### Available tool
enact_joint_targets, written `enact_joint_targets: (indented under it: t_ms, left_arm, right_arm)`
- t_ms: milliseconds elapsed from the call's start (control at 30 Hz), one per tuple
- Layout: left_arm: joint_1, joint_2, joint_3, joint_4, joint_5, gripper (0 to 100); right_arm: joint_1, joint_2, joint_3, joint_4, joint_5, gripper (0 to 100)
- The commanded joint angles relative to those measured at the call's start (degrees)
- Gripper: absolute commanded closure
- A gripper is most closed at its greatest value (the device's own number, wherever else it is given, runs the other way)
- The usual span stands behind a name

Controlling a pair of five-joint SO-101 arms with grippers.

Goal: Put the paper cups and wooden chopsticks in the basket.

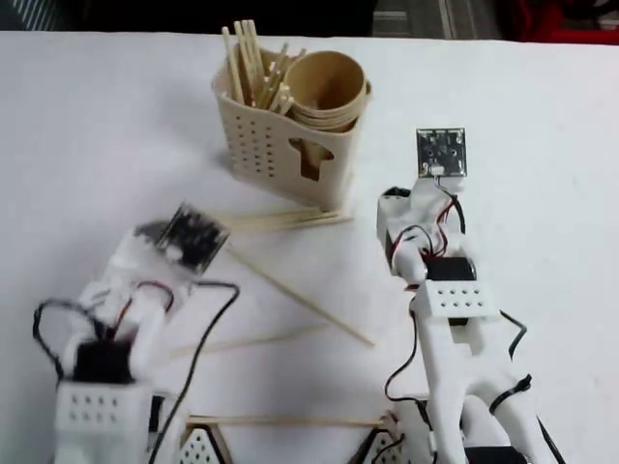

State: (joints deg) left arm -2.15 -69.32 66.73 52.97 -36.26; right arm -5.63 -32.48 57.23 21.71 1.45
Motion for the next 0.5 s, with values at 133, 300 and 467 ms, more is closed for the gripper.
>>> enact_joint_targets:
  t_ms: [133, 300, 467]
  left_arm:
    - [1.9, 36.2, -22.9, -1.0, -4.7, 79]
    - [2.2, 56.1, -38.6, 4.8, -10.2, 79]
    - [2.2, 72.1, -53.3, 10.6, -13.6, 79]
  right_arm:
    - [0.4, -1.4, -0.4, -1.0, -0.3, 97.8]
    - [0.4, -1.4, -0.4, -1.0, -0.3, 97.8]
    - [0.3, -1.4, -0.4, -1.0, -0.3, 97.8]
